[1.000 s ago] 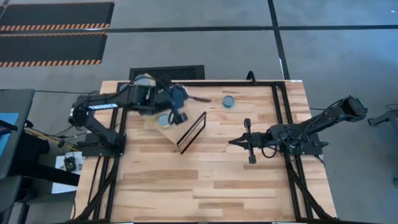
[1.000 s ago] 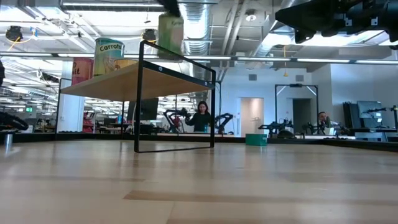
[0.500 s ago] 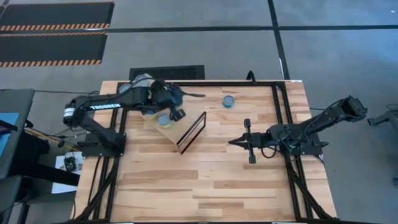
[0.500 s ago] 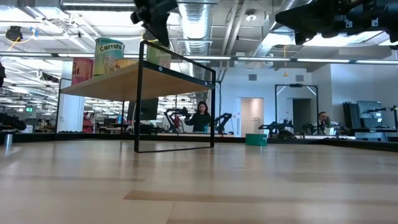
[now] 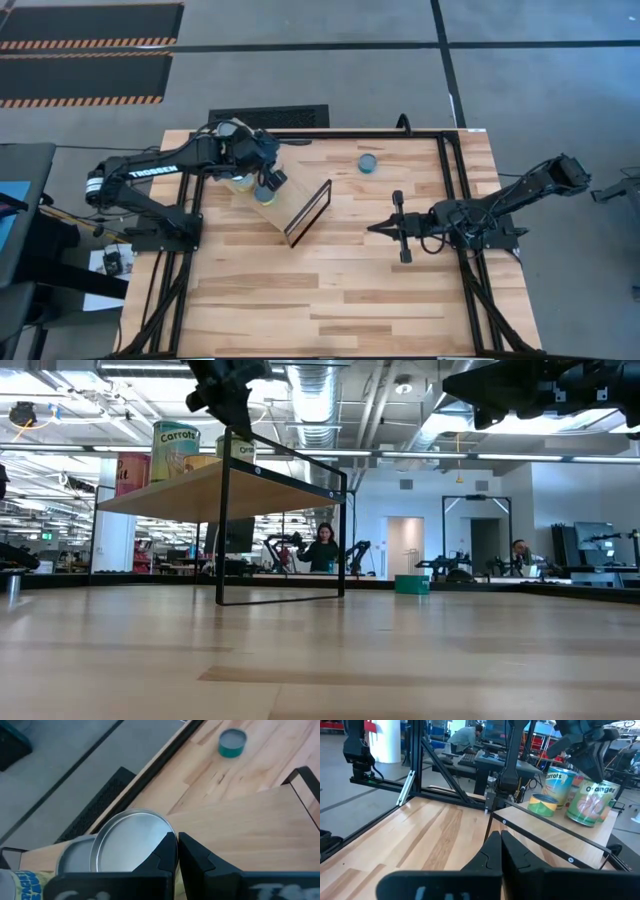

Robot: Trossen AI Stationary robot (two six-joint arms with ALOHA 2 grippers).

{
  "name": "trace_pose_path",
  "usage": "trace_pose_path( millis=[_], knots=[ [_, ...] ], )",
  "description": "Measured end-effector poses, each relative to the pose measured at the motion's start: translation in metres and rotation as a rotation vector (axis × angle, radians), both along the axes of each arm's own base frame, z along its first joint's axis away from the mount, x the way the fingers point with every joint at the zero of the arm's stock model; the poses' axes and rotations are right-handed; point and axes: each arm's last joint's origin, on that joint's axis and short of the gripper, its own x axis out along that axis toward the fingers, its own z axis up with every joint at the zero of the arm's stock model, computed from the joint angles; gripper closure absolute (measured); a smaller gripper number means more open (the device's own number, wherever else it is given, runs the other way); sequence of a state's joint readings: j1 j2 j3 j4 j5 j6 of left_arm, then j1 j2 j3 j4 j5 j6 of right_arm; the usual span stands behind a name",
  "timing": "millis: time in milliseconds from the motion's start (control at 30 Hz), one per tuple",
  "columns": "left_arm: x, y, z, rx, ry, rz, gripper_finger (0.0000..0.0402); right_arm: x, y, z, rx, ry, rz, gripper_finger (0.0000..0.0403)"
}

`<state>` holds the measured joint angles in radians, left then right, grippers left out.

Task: Pick and place cans onto a shelf
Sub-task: Put the canned oranges on the shelf

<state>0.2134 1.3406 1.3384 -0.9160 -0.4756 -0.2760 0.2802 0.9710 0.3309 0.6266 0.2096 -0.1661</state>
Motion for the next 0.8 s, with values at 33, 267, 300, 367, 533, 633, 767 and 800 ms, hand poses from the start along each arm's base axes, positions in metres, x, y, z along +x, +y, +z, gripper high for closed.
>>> trace_pose_path(
  millis=[33, 267, 300, 367, 533, 633, 767, 800],
  knots=[
    [0.000, 0.000, 0.000, 0.000, 0.000, 0.000, 0.0401, 0.000, 0.000, 0.000, 0.000, 0.000, 0.000, 0.0396],
    [0.001, 0.002, 0.000, 0.001, -0.016, 0.015, 0.0394, 0.000, 0.000, 0.000, 0.000, 0.000, 0.000, 0.0396],
    [0.001, 0.002, 0.000, -0.001, -0.018, 0.018, 0.0390, 0.000, 0.000, 0.000, 0.000, 0.000, 0.000, 0.0396],
    [0.001, 0.002, 0.000, -0.006, -0.017, 0.016, 0.0379, 0.000, 0.000, 0.000, 0.000, 0.000, 0.000, 0.0396],
    [0.001, 0.001, 0.000, -0.021, -0.020, 0.005, 0.0350, 0.000, 0.000, 0.000, 0.000, 0.000, 0.000, 0.0396],
    [0.001, 0.001, 0.000, -0.024, -0.020, 0.001, 0.0337, 0.000, 0.000, 0.000, 0.000, 0.001, 0.000, 0.0396],
    [0.001, -0.001, 0.005, -0.039, -0.035, -0.026, 0.0326, 0.000, 0.000, 0.000, 0.000, 0.001, 0.000, 0.0396],
    [-0.001, -0.002, 0.010, -0.038, -0.051, -0.035, 0.0324, 0.000, 0.000, 0.000, 0.000, 0.003, 0.000, 0.0396]
  ],
)
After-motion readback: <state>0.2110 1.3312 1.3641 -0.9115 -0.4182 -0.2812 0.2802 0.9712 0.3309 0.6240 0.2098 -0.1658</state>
